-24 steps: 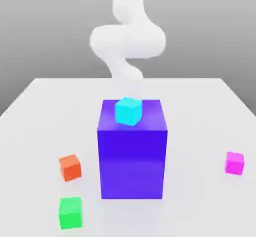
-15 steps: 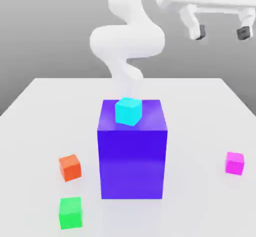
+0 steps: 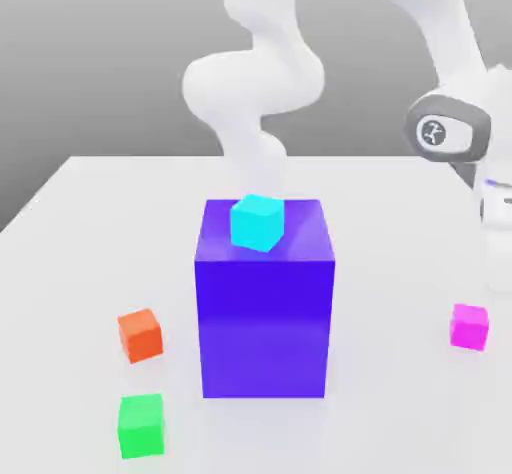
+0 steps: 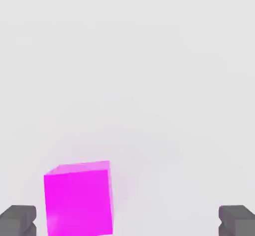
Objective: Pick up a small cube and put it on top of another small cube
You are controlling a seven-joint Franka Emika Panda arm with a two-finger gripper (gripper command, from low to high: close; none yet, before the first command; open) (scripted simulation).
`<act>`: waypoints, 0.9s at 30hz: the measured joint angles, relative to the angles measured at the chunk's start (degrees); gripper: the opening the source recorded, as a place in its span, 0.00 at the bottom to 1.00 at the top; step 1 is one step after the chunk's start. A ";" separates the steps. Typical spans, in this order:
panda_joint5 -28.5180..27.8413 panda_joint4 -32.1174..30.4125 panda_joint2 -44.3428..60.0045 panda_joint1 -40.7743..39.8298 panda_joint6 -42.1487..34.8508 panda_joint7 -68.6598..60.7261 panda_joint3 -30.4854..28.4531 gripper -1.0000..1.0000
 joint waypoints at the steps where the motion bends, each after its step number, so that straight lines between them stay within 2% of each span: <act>1: -1.88 0.29 2.11 1.19 1.48 1.28 -1.40 0.50; 4: -6.53 1.56 8.28 5.56 6.18 4.73 -6.62 0.50; 5: -7.38 1.93 9.97 6.95 7.51 5.40 -8.20 0.00; 12: -7.72 1.99 10.24 7.16 7.71 5.69 -8.45 0.00; 18: 1.77 -0.44 -0.60 2.15 -0.54 -1.55 -1.82 0.00; 27: 7.99 3.19 -3.32 -14.94 -6.65 -8.26 -15.75 0.00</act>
